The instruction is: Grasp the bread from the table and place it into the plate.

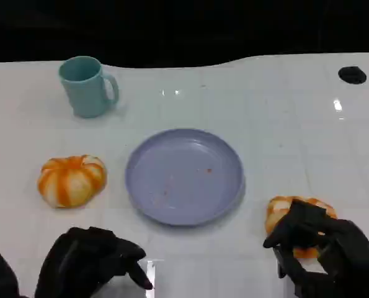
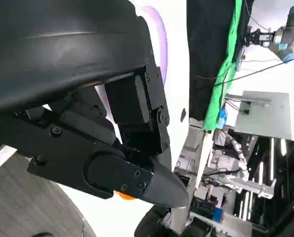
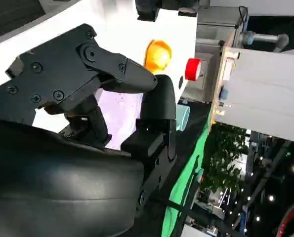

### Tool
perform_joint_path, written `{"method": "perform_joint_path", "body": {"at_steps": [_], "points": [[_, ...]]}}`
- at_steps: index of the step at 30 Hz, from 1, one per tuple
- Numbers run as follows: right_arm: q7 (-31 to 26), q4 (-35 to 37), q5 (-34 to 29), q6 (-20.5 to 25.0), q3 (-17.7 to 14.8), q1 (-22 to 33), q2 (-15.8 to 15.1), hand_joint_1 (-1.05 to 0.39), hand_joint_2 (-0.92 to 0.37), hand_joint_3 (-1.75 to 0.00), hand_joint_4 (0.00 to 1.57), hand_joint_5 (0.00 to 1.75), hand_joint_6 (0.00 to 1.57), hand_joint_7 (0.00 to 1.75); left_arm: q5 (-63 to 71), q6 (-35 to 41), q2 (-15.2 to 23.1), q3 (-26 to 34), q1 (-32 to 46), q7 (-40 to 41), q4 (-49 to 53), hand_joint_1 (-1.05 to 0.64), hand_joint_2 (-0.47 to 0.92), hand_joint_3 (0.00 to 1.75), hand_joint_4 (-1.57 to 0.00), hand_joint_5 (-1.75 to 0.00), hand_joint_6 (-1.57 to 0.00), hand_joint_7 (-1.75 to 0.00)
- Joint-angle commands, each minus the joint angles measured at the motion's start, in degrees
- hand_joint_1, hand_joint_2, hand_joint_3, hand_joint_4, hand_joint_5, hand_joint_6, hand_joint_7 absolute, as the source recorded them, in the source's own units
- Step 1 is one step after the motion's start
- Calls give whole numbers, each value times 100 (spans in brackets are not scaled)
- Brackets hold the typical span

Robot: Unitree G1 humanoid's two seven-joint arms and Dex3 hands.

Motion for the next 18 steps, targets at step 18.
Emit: {"method": "perform_joint_path", "body": {"at_steps": [18], "points": [[-33,-28,12,-53,-68,-11,-67,-29,-59,-98,81,175,67,140,12,10,86,39,19,43,-20,-94,84,0,-130,-82,-157,0]]}}
